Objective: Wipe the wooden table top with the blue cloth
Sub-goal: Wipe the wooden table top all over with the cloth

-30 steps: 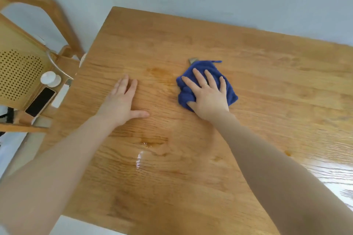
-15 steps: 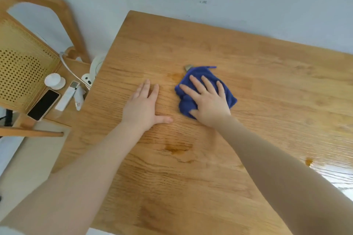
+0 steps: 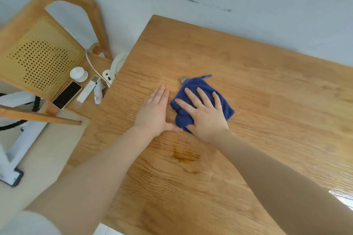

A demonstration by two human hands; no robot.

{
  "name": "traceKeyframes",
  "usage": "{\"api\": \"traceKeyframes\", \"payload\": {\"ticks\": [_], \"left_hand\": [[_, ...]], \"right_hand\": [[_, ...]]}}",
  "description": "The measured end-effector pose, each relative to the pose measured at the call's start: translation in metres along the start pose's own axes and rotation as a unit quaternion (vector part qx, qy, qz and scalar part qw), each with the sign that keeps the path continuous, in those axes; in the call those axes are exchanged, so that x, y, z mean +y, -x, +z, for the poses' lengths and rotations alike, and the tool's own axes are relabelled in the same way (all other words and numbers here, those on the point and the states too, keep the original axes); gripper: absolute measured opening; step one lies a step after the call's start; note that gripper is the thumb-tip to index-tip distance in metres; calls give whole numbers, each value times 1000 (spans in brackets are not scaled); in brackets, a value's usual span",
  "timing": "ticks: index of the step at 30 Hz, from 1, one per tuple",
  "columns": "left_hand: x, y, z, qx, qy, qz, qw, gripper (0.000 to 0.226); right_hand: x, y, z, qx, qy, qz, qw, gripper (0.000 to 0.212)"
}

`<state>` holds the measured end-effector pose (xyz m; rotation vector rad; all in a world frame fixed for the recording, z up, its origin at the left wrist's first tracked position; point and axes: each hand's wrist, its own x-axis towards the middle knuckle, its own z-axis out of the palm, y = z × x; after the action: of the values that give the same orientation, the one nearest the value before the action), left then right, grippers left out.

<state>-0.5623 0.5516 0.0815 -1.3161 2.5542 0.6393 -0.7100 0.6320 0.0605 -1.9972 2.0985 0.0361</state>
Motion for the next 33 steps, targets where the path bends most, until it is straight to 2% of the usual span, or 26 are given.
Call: {"api": "traceKeyframes", "payload": {"ticks": [7, 9, 13, 16, 18, 20, 23, 26, 29, 31, 33], "left_hand": [[3, -1, 1, -7, 9, -14, 1000, 128], [3, 1, 1, -8, 16, -19, 1000, 127], [4, 0, -2, -2, 26, -17, 1000, 126], [4, -1, 0, 7, 39, -18, 999, 127], [1, -3, 2, 15, 39, -11, 999, 128], [-1, -4, 4, 24, 43, -6, 999, 129], [-2, 1, 7, 51, 97, -9, 994, 133], [-5, 4, 5, 56, 156, -4, 986, 132], [-16, 2, -7, -8, 236, 18, 971, 130], [-30, 6, -16, -44, 230, 44, 971, 128], [-50, 11, -26, -28, 195, 62, 979, 121]], "right_hand": [[45, -71, -13, 18, -35, 86, 996, 58], [34, -55, -13, 14, -29, 64, 997, 59], [6, -4, -2, -4, -16, -65, 998, 61], [18, -12, -4, -18, 6, -96, 995, 62], [29, -37, -9, -7, -9, -53, 999, 61], [33, -63, -14, 13, -41, 31, 999, 56], [20, -76, -12, 28, -58, 117, 991, 53], [-9, -50, -5, 26, -50, 114, 992, 57], [-44, -17, 6, 12, -27, 85, 996, 62], [-52, -12, 6, -6, -15, 77, 997, 63], [-44, -24, 0, -17, -14, 62, 998, 61]]}}
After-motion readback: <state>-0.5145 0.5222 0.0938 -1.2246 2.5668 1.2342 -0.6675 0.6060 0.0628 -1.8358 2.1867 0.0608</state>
